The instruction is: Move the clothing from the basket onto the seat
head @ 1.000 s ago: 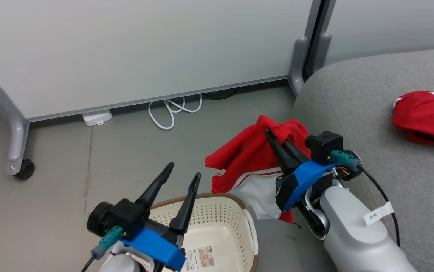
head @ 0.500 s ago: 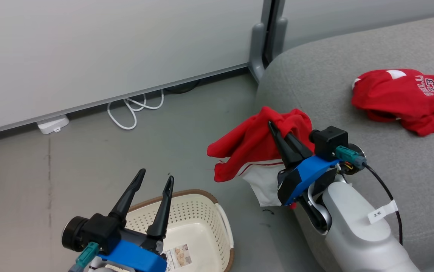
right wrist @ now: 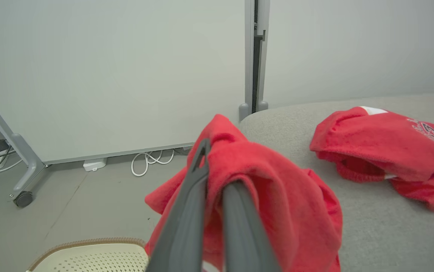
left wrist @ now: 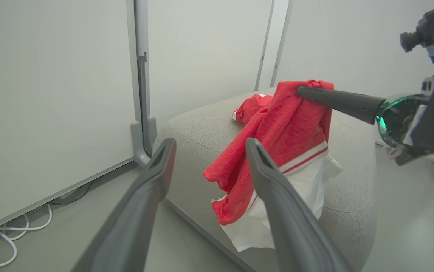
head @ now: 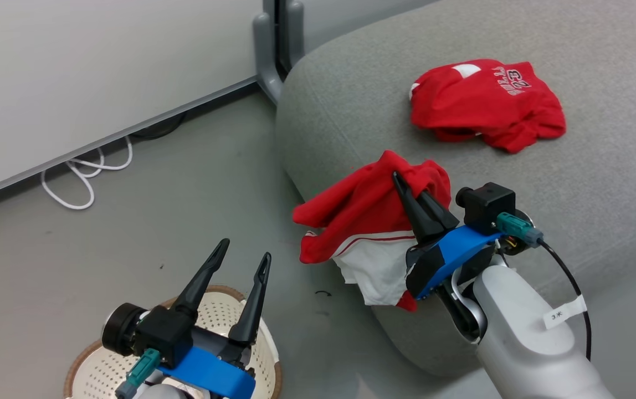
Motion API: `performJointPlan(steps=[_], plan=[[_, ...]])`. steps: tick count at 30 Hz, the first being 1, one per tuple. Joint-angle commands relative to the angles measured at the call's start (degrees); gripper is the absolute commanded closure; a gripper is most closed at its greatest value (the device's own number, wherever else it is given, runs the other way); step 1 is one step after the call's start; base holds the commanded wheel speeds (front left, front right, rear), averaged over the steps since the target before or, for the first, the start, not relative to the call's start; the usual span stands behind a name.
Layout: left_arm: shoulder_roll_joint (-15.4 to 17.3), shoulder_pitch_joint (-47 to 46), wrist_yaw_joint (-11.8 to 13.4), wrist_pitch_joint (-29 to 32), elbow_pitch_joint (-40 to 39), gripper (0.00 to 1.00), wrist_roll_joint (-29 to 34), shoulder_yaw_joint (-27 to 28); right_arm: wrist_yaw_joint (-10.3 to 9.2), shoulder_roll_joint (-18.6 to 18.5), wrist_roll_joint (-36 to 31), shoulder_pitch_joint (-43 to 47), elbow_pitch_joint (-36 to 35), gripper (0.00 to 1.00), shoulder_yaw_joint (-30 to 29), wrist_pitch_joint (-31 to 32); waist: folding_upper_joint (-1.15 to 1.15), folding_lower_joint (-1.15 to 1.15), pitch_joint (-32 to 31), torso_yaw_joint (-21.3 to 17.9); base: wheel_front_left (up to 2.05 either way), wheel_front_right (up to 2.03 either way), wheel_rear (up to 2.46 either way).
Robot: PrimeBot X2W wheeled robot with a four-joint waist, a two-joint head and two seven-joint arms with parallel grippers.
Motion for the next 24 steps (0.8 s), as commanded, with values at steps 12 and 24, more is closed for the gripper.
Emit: performJointPlan(steps=[12, 24], plan=[[1.10, -1.48, -0.49, -0.24, 0.24, 0.00, -0.52, -1.95, 0.03, 0.02, -0.29, 1.39, -0.63, 1.00, -2.17, -0.46, 0.00, 0.00, 0.96, -3.24, 0.00, 0.00, 0.00], [2.74, -3.56, -0.35, -0.24, -1.52, 0.00, 0.35, -3.17, 0.03, -3.24, -2.43, -11.86, -2.51, 1.00, -9.20, 2.09, 0.00, 0.00, 6.81, -0.53, 0.00, 0.00, 0.00]])
